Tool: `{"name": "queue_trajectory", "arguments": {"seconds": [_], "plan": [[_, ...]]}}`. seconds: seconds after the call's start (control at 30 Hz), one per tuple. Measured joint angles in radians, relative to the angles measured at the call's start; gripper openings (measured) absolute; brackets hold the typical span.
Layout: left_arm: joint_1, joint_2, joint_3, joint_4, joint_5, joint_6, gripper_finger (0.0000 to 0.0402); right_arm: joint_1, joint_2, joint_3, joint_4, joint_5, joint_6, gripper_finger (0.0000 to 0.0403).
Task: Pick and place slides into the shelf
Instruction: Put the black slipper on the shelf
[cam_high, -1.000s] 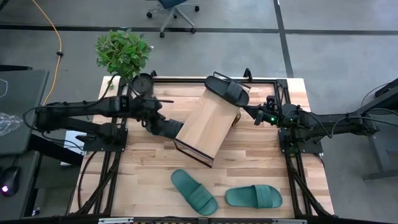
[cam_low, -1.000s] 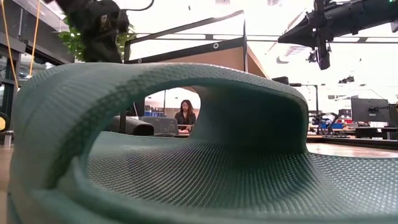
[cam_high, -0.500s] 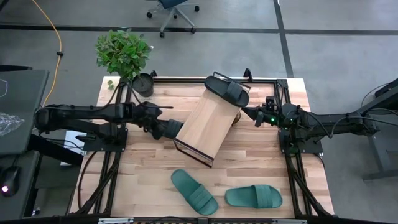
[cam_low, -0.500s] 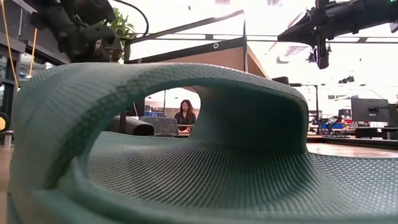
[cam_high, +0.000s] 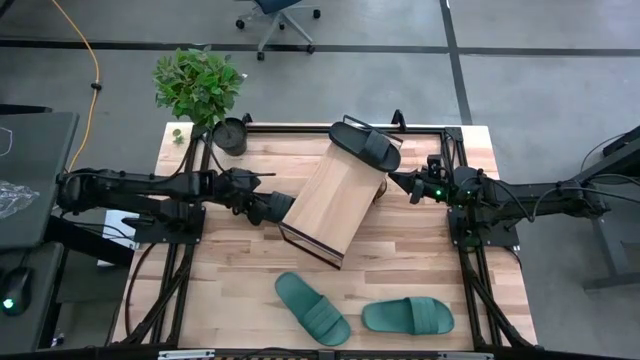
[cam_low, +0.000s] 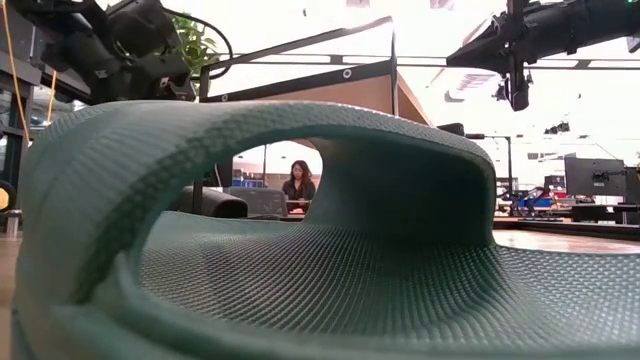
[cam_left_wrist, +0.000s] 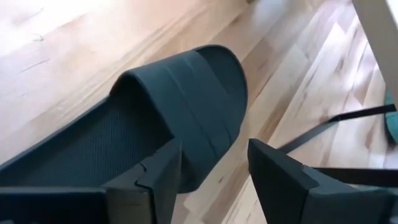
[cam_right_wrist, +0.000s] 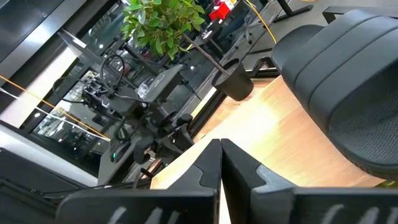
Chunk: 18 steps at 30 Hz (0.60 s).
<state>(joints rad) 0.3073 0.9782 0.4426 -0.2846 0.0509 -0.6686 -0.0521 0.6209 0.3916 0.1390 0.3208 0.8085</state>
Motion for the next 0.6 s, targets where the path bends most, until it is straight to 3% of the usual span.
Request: {"name": "queue_trajectory", "arguments": {"seconds": [0.27, 0.6], "plan": [[0.000, 0.006, -0.001, -0.002, -0.044, -0.010, 0.0179, 0.000, 0.000, 0.000, 0.000, 0.001, -0.002, 0.0000], [0.000, 0.092, -0.001, 0.010, -0.020, -0.077, 0.0179, 0.000, 0.000, 0.000, 0.000, 0.010, -0.002, 0.0000]]}}
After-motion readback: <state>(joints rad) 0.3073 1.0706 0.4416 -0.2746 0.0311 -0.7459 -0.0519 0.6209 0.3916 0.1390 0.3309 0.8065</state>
